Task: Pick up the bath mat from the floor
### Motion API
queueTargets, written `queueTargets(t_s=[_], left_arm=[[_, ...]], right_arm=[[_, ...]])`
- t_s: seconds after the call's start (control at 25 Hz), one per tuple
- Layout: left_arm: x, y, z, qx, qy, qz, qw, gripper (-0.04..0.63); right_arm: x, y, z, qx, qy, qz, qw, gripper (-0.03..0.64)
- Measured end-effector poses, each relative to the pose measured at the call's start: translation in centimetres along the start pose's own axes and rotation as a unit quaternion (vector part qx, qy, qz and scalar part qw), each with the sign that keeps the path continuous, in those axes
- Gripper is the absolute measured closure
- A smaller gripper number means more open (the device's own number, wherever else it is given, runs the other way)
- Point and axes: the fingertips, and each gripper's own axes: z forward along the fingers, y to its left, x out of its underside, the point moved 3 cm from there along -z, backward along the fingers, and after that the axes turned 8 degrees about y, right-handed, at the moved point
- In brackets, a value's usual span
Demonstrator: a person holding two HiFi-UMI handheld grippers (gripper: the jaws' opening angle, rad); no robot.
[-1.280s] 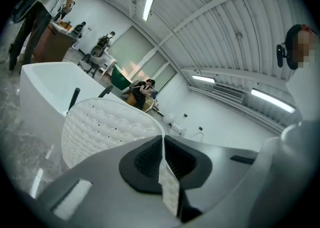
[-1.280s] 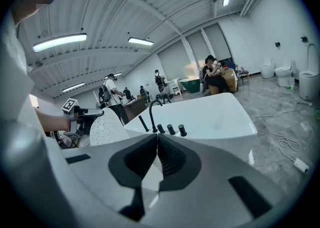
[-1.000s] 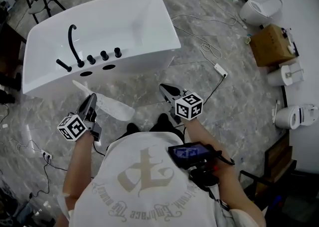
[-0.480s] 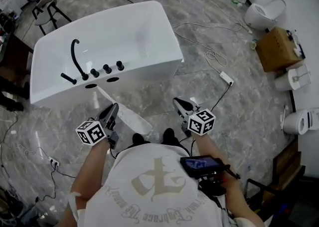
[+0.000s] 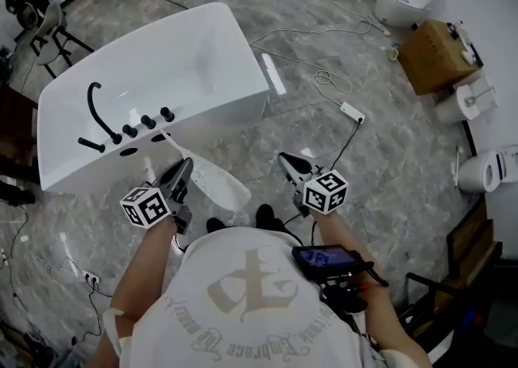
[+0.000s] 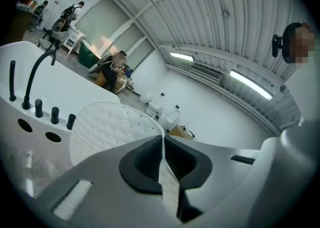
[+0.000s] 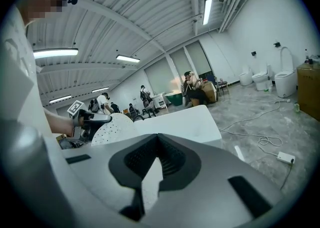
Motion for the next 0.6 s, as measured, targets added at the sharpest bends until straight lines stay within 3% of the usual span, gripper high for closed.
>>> queueTargets(t_s=[0.36,0.6], left_arm=[[-0.2,-3.4,4.4,0.004,0.017,0.016,0.9997,0.581],[1.3,-4.4,6.7,-0.003,0.032,0.011,0.9994,0.581]], right_arm=[[-1.9,-2.8,-1.8,-0.014,-0.017,-0.001,1.0,0.611],[-0.9,-4.5,-2.6,-0.024,-0.016,0.009,1.0,0.611]])
